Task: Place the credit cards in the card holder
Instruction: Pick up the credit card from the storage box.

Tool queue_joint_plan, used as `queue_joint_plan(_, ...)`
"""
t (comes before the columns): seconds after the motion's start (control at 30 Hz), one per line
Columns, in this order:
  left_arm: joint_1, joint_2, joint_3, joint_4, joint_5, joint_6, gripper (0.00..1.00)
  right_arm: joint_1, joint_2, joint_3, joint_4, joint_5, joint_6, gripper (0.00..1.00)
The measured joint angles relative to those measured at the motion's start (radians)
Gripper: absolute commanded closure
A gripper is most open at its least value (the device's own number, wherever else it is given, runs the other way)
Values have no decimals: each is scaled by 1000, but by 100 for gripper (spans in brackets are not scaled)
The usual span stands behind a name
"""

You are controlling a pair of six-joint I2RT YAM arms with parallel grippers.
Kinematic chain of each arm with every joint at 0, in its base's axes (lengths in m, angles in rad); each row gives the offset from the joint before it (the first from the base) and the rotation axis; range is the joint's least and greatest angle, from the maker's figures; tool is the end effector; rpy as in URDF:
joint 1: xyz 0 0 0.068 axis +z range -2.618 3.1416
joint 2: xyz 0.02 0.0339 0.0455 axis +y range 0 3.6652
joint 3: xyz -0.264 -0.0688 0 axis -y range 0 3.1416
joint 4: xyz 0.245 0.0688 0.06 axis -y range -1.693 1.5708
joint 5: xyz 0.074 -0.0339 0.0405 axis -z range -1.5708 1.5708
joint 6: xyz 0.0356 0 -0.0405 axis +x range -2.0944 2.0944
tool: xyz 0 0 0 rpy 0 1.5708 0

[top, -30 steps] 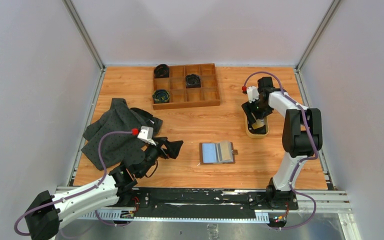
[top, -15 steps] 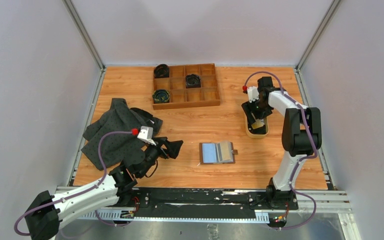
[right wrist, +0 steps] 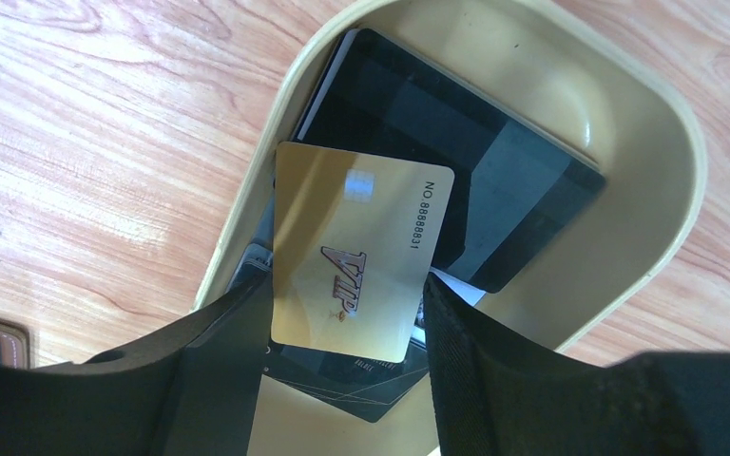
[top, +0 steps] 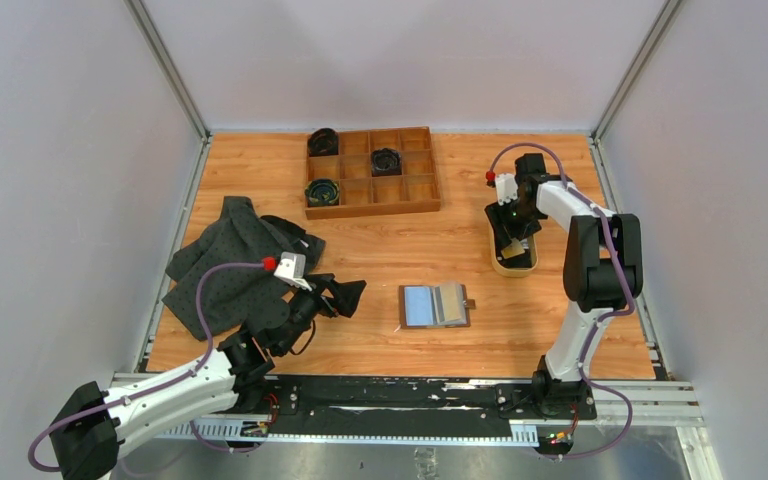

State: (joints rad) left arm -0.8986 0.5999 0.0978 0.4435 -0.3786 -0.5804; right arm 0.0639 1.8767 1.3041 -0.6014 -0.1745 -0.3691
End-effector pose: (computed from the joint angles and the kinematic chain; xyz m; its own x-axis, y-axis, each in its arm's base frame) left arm 0.1053 -0.1112 0.1910 -0.3032 -0.4373 -0.8467 0.3958 0.7504 -0.5293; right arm 0.3789 0.0304 0.1823 -0.8116 -0.4080 -0.4182 -0.4532 0.8914 0.0099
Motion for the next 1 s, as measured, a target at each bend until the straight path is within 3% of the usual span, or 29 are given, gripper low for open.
queue_joint_plan(0.2,0,0,0,0,0,0,0,0,-2,0,0,0,3,59)
queue_joint_plan(0.7,0,1,-4,0,3,2,0,-21,-89,-58,9,-20,-30,61)
queue_joint_plan(1.0,0,46,35,-1,81,15,0,-52,-167,-71,15,-77,-39,62)
